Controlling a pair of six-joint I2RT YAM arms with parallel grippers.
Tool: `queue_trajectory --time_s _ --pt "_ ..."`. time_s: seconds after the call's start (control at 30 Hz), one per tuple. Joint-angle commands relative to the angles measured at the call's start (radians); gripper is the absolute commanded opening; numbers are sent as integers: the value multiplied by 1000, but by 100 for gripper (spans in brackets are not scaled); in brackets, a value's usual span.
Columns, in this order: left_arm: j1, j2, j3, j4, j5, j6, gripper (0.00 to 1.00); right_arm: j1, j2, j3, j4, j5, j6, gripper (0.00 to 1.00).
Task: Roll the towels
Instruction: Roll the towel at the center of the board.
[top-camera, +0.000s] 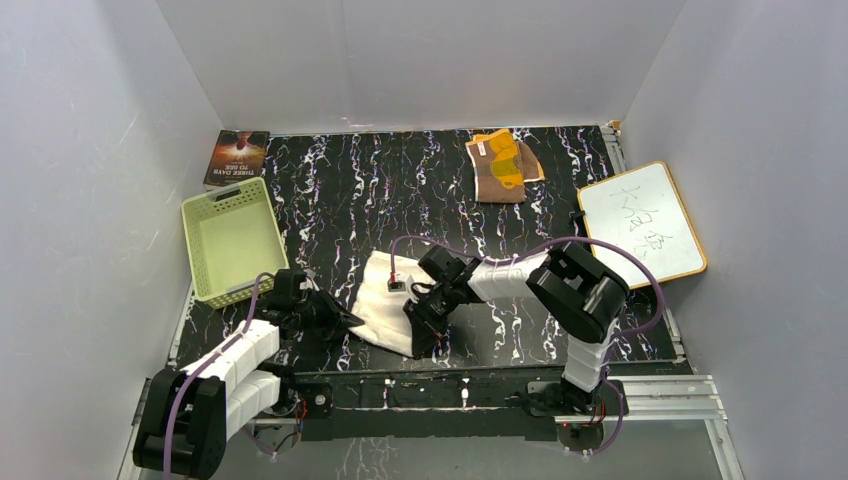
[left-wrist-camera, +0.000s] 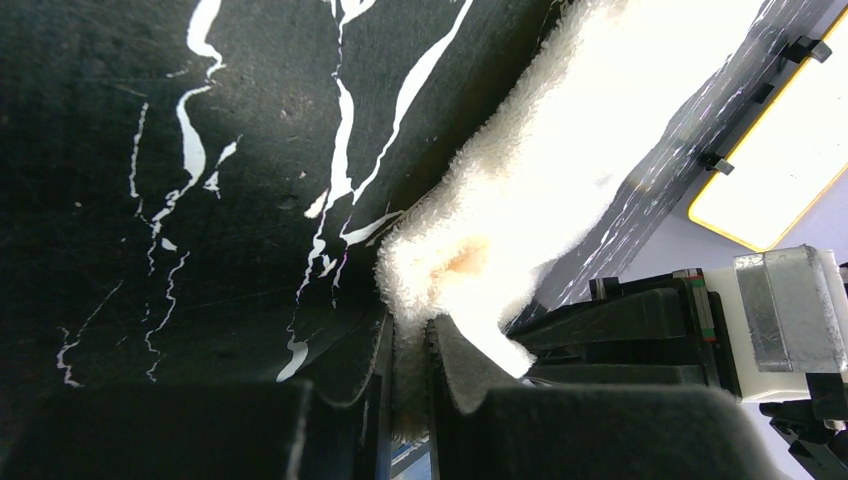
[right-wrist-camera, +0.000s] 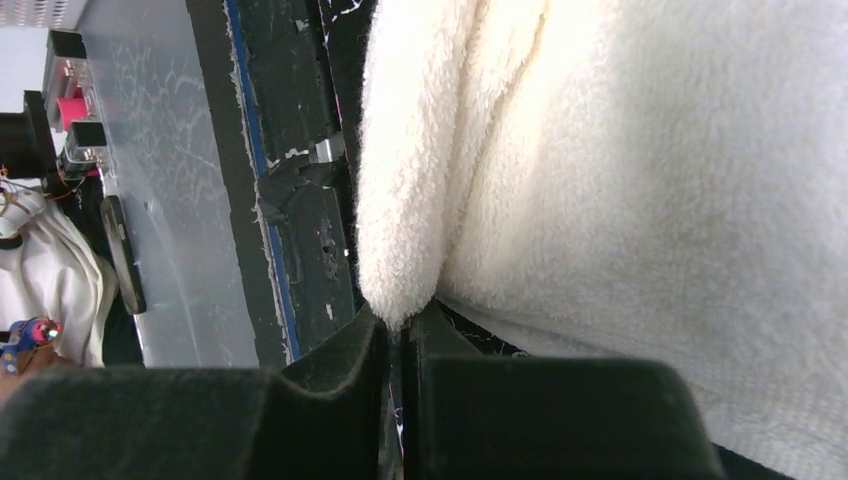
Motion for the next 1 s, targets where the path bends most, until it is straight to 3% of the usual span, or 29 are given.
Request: queue_trajectory --time_s 0.0,0.03,0.07,0.1,0.17,0.23,0.4,0.53,0.67,0.73,0.87,0.97 --pt "8 -7 -18 -47 -39 1 0 0 9 40 -14 -8 -11 0" --pt "8 -6 -17 -48 -40 0 0 -2 5 44 -27 4 -12 5" --pt "7 -8 -16 -50 -40 1 0 -7 -2 49 -43 15 -19 31" --pt "7 -8 -16 -51 -41 1 0 -13 -22 49 -54 42 -21 49" --pt "7 -10 -15 -51 -40 0 0 -35 -67 50 -71 97 -24 77" --pt "7 -11 -13 -51 -39 1 0 -63 -133 57 -99 177 -22 89" --pt "8 -11 -10 -42 -26 -4 0 8 -313 47 -70 669 0 90" --pt "7 -11 3 -42 -21 -6 0 185 -537 -173 189 955 -67 89" --pt "7 -12 11 -46 -18 -10 0 354 -768 -433 510 967 -342 93" --pt "7 -8 9 -40 -15 -12 0 418 -807 -503 570 948 -496 92" --pt "7 -11 -1 -24 -8 -19 0 490 -716 -459 497 946 -621 82" --pt "7 -20 -9 -21 -8 -21 0 545 -646 -450 553 981 -674 80"
